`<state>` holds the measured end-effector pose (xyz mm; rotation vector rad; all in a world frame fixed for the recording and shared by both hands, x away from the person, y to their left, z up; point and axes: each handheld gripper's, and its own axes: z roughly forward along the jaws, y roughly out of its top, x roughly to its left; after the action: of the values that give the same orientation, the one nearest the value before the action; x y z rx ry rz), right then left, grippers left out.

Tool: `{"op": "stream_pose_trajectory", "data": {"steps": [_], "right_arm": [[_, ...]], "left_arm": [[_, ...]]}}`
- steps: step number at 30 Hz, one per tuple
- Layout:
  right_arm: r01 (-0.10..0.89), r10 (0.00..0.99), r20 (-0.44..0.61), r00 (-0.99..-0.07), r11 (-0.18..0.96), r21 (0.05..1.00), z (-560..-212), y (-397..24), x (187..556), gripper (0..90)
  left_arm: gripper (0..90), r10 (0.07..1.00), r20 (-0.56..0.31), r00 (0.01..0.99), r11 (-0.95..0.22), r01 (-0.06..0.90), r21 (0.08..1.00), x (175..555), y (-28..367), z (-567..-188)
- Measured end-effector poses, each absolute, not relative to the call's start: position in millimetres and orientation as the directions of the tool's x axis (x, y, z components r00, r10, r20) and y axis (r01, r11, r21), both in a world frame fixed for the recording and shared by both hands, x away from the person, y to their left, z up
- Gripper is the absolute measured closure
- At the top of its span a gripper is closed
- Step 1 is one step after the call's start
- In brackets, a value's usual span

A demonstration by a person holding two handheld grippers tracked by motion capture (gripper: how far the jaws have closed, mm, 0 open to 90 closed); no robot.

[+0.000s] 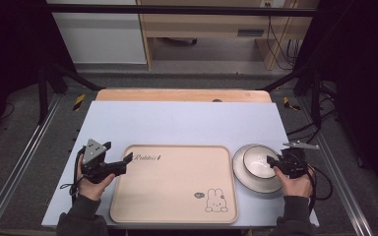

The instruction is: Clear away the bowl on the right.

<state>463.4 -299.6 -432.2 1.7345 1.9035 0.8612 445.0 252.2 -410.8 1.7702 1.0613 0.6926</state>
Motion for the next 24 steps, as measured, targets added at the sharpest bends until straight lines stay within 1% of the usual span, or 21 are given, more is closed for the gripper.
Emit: {"op": "stream_pose_trajectory", "data": {"steps": [5, 24], "right_arm": [[0.741, 0.987, 0.099, -0.125, 0.027, 0.671, -434.4, -299.7, 464.6, 63.3], [0.772, 0.985, 0.138, -0.102, -0.009, 0.636, -439.4, -300.8, 468.5, 71.8]], "left_arm": [[13.0, 0.884, 0.008, 0.468, -0.200, 0.362, 0.910, 445.1, 251.8, -411.1], [12.9, 0.879, 0.011, 0.477, -0.209, 0.364, 0.908, 446.1, 248.0, -412.4]]}}
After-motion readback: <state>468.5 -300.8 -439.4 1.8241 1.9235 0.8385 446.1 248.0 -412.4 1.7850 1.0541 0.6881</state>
